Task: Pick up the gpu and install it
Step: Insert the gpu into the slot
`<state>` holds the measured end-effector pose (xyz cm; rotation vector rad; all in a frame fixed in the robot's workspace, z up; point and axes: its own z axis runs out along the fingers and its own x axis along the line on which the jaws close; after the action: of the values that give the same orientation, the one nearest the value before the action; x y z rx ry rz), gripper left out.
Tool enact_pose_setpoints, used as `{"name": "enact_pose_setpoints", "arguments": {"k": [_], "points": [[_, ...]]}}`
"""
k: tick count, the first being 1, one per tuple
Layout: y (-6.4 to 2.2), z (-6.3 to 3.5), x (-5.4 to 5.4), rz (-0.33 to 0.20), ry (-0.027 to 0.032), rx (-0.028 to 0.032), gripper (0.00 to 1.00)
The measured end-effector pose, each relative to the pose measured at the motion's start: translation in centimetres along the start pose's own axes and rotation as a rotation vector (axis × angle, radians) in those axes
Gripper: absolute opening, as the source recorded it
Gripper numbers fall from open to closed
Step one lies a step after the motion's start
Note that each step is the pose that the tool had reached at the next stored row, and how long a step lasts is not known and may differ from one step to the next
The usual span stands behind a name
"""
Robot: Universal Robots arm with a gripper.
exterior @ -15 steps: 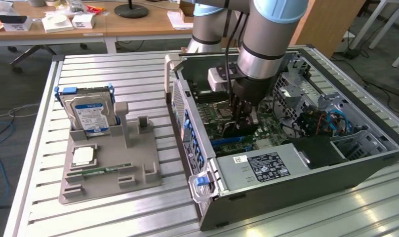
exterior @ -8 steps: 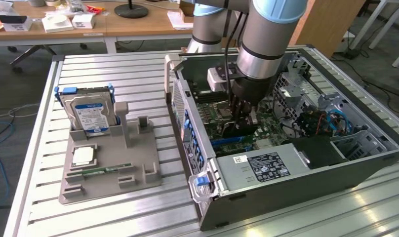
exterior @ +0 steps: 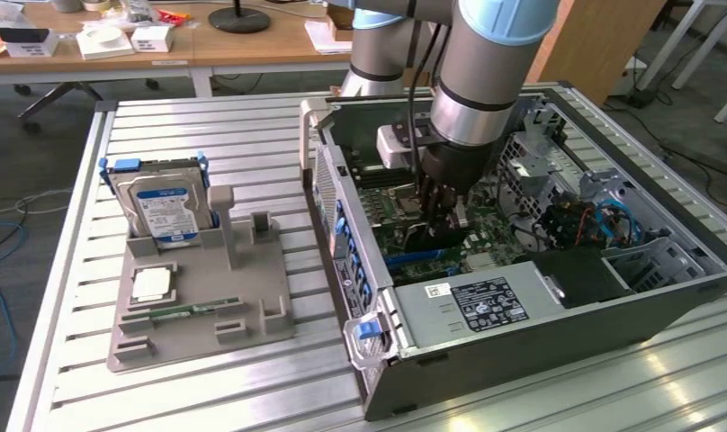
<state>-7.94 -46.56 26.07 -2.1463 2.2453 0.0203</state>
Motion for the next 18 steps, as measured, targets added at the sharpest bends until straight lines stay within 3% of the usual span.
{"name": "enact_pose_setpoints", "arguments": {"k": [18], "points": [[0.03, 0.60, 0.02, 0.000, 0.0002, 0.0000, 0.26]]}}
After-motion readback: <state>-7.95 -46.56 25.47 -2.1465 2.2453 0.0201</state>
